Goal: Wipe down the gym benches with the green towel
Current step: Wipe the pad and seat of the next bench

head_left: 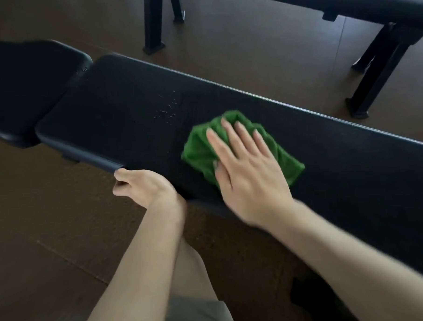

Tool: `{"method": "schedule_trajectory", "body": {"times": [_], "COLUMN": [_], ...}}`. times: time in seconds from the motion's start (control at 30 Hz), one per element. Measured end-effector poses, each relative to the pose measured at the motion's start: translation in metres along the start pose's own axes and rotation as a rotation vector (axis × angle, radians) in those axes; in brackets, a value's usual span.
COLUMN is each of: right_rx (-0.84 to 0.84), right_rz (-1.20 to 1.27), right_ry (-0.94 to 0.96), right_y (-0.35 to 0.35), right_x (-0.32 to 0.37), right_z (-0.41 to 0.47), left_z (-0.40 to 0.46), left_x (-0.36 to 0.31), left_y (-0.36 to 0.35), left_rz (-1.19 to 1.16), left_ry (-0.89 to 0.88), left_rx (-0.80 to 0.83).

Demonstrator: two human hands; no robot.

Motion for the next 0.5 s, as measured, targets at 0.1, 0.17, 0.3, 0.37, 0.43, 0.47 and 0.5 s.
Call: {"method": "schedule_trajectory", "body": {"times": [0.1, 0.17, 0.3, 0.37, 0.43, 0.47, 0.5], "right_rx": [0.062, 0.082, 0.056, 0.009, -0.011, -0.007, -0.004], "right_rz": [-0.009, -0.025, -0.014, -0.018, -0.023, -0.021, -0.017], "right_ry": [0.050, 0.076, 0.081, 0.034, -0.007, -0.022, -0.033], "right_y": [0.000, 0.000, 0.003, 0.002, 0.000, -0.001, -0.003], "right_x": [-0.008, -0.015, -0.021, -0.021, -0.015, -0.012, -0.009], "right_z": [-0.061, -0.063, -0.017, 0.020, 0.054, 0.066, 0.075], "left_z": [0.006, 0.008, 0.013, 0.016, 0.016, 0.014, 0.011], "left_x": [0.003, 0.004, 0.008, 0.011, 0.011, 0.010, 0.008], "left_y": [0.002, 0.005, 0.013, 0.015, 0.013, 0.010, 0.007], "left_rz": [0.003, 0.032, 0.110, 0.106, 0.100, 0.094, 0.078], "left_ry": [0.011, 0.004, 0.006, 0.048, 0.062, 0.058, 0.054], "left_rx": [0.013, 0.033, 0.077, 0.090, 0.090, 0.082, 0.062]}}
Point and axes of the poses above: each hand's wrist, its own z-axis towards the middle knuckle, its own y-axis out of the back of the hand, x = y × z, the point moved 2 cm from there along z, towards the middle knuckle, and after that the axes turned 6 degrees about -y, right-handed, at the moved point
